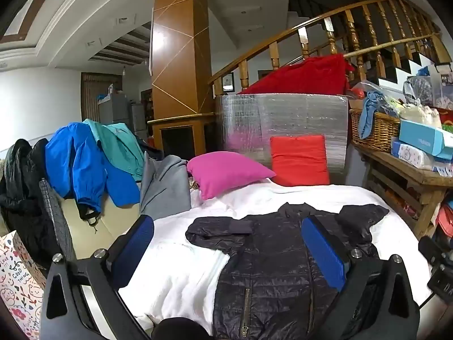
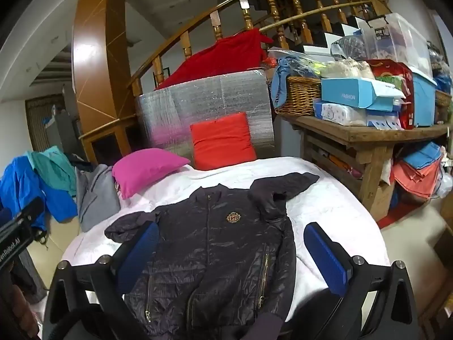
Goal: Fold large clothes
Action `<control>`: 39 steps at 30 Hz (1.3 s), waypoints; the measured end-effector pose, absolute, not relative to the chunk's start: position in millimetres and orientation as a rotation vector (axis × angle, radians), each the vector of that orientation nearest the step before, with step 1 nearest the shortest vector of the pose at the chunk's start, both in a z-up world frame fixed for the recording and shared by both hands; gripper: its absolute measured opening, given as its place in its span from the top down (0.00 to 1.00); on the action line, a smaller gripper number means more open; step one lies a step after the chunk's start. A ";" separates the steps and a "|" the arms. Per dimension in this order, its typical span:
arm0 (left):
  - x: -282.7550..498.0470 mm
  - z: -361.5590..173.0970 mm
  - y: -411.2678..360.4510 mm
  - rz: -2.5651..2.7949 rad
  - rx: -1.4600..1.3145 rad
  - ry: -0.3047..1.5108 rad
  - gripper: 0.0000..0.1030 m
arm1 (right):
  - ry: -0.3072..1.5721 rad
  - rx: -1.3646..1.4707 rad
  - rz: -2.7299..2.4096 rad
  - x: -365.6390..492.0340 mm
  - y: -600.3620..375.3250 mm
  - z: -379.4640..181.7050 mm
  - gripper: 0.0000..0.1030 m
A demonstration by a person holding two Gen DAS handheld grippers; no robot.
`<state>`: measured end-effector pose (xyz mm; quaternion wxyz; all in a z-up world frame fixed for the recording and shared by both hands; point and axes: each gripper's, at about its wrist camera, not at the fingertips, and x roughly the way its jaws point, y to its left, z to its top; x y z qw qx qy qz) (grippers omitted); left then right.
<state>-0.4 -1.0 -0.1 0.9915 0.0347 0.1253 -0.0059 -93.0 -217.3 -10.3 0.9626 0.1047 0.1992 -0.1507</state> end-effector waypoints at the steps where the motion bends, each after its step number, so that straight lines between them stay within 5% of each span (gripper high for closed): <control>1: -1.0 -0.2 -2.4 -0.009 0.073 0.248 0.00 | 0.396 0.222 -0.309 -93.3 -217.6 -11.0 0.00; 39: 13.3 -17.7 0.0 0.012 0.084 0.348 0.00 | 0.472 0.233 -0.303 -72.3 -199.3 -34.7 0.00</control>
